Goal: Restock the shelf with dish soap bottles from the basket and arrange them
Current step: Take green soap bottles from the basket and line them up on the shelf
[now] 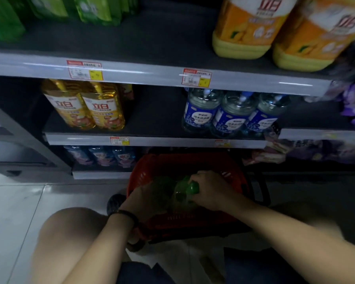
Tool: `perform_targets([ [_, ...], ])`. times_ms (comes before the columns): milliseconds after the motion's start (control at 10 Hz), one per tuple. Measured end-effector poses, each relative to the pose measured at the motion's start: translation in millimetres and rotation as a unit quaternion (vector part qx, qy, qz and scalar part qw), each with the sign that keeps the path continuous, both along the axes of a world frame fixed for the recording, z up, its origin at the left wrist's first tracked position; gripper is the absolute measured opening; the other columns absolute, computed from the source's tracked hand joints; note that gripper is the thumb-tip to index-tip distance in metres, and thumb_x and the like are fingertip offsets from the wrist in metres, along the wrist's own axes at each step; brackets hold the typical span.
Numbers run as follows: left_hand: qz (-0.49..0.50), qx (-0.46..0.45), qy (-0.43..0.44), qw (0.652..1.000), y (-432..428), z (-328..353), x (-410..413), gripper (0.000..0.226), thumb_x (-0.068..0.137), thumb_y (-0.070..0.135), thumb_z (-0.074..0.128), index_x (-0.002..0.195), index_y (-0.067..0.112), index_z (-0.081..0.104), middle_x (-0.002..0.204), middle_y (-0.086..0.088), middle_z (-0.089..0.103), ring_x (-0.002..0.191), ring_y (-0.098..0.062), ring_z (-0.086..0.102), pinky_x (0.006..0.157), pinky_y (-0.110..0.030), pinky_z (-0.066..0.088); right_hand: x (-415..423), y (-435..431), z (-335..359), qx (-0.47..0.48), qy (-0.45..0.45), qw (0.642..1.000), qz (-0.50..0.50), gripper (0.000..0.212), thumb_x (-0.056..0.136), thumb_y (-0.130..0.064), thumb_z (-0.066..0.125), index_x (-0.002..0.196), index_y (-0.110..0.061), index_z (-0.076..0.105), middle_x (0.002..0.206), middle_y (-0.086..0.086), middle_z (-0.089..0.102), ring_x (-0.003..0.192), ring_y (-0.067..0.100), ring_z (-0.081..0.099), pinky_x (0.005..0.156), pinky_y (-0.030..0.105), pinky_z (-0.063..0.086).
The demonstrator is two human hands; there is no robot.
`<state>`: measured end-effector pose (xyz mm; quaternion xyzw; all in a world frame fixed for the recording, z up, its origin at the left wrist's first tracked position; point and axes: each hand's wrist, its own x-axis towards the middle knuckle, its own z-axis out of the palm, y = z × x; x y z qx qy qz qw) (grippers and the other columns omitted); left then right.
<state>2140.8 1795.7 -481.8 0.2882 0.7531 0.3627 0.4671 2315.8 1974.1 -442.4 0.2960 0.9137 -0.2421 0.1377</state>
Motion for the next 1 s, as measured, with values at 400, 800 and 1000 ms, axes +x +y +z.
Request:
perform_targets([
  [400,-0.088,0.172,0.093,0.977,2.8,104.2,16.5,0.084,0.063,0.036,0.099,0.139,0.038,0.061,0.131,0.015,0.072,0.125,-0.008,0.067,0.107,-0.045,0.056,-9.8,-11.3,213.7,0.042,0.109,0.992,0.05,0.037,0.073,-0.053,0.09,0.099,-0.029,0.078,0.093,-0.012,0.072,0.087,0.008,0.066,0.078,0.033,0.058],
  [800,0.116,0.3,0.074,0.944,-7.6,218.7,13.2,0.052,0.074,0.021,0.095,0.122,0.023,0.074,0.113,0.012,0.081,0.107,-0.008,0.076,0.086,-0.026,0.061,-37.2,10.9,267.8,-0.101,0.394,0.912,-0.062,0.063,0.074,-0.055,0.09,0.126,-0.029,0.066,0.116,-0.005,0.072,0.103,0.012,0.071,0.087,0.041,0.06],
  [1000,0.142,0.329,0.071,0.931,-14.7,254.3,-18.0,0.046,0.08,0.019,0.089,0.124,0.016,0.074,0.114,0.002,0.081,0.107,-0.017,0.078,0.09,-0.037,0.064,-52.2,0.1,252.6,-0.243,0.335,0.91,0.036,0.07,0.076,-0.039,0.093,0.136,-0.031,0.06,0.132,-0.009,0.073,0.121,0.013,0.071,0.105,0.049,0.056],
])
